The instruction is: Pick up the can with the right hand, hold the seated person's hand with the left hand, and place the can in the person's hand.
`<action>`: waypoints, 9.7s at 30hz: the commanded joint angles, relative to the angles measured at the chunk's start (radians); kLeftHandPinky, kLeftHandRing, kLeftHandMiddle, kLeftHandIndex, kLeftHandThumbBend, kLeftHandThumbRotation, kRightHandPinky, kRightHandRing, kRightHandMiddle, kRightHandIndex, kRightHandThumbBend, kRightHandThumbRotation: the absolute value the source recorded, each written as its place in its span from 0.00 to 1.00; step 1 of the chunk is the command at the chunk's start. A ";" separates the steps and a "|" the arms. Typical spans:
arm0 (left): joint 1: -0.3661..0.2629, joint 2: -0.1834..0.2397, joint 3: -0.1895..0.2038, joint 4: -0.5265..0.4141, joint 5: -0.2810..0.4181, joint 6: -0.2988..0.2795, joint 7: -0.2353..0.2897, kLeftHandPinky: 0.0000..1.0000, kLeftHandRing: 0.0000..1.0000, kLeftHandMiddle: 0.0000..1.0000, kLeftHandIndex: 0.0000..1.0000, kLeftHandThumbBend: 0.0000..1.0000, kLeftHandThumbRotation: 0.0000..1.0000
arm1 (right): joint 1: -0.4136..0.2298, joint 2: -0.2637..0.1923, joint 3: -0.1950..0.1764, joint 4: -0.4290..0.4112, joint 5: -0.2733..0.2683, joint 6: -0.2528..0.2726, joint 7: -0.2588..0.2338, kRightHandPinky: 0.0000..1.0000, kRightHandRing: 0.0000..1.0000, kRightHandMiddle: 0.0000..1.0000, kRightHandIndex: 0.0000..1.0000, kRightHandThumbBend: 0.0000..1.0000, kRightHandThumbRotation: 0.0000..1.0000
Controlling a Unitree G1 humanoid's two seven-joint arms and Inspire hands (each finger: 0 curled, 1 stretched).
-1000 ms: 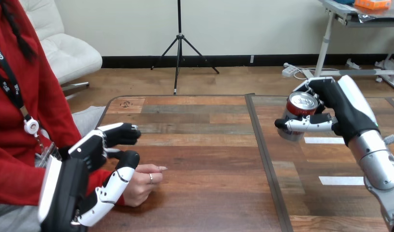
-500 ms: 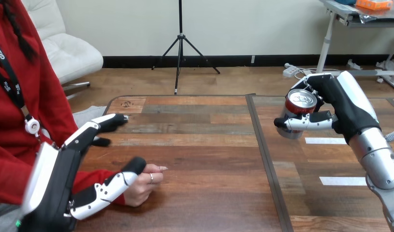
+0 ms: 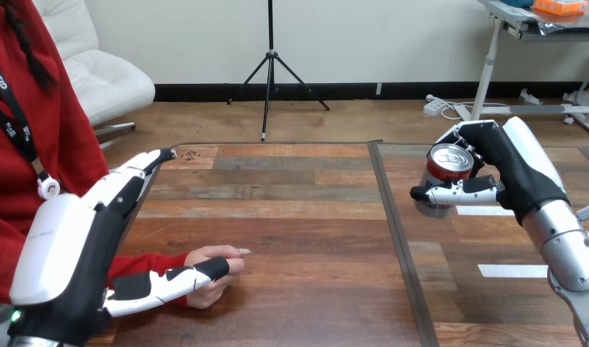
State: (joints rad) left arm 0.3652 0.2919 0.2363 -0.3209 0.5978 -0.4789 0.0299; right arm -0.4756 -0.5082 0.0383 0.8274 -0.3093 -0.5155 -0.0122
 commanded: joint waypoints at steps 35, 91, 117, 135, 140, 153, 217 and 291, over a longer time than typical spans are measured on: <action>-0.179 0.191 -0.111 0.129 0.227 0.108 -0.011 0.74 0.87 0.90 0.91 1.00 0.50 | -0.077 0.003 -0.014 -0.002 0.039 -0.029 0.001 0.37 0.40 0.43 0.45 0.74 0.00; -0.435 0.322 -0.340 0.488 0.262 0.228 -0.056 0.76 0.81 0.84 0.83 1.00 0.35 | -0.070 -0.005 -0.019 -0.033 0.039 0.005 0.002 0.33 0.37 0.42 0.45 0.75 0.00; -0.516 0.329 -0.424 0.580 0.303 0.306 -0.075 0.79 0.84 0.87 0.85 1.00 0.34 | -0.064 -0.007 -0.021 -0.039 0.043 -0.015 0.005 0.33 0.37 0.42 0.45 0.74 0.00; -0.560 0.338 -0.466 0.639 0.297 0.309 -0.089 0.81 0.84 0.86 0.84 1.00 0.28 | -0.060 -0.007 -0.023 -0.047 0.047 -0.013 0.008 0.33 0.37 0.41 0.45 0.74 0.00; -0.570 0.340 -0.475 0.652 0.291 0.305 -0.084 0.80 0.82 0.84 0.82 1.00 0.23 | -0.060 -0.006 -0.023 -0.040 0.048 -0.028 0.003 0.33 0.37 0.41 0.45 0.74 0.00; -0.593 0.329 -0.481 0.671 0.236 0.325 -0.147 0.67 0.75 0.77 0.73 0.97 0.08 | -0.056 -0.005 -0.024 -0.045 0.055 -0.019 0.005 0.34 0.38 0.42 0.45 0.74 0.00; -0.590 0.275 -0.508 0.682 0.160 0.345 -0.168 0.41 0.46 0.48 0.44 0.77 0.00 | -0.051 0.002 -0.023 -0.036 0.060 -0.029 0.003 0.35 0.38 0.42 0.46 0.75 0.00; -0.565 0.303 -0.414 0.495 0.042 0.293 -0.079 0.30 0.34 0.38 0.38 0.73 0.00 | -0.124 0.161 0.042 0.065 0.019 0.042 -0.038 0.28 0.33 0.40 0.46 0.72 0.00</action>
State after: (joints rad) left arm -0.1323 0.5903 -0.2142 0.2894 0.6753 -0.1465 -0.0655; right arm -0.4814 -0.3663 0.0816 0.8901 -0.2989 -0.4639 -0.0342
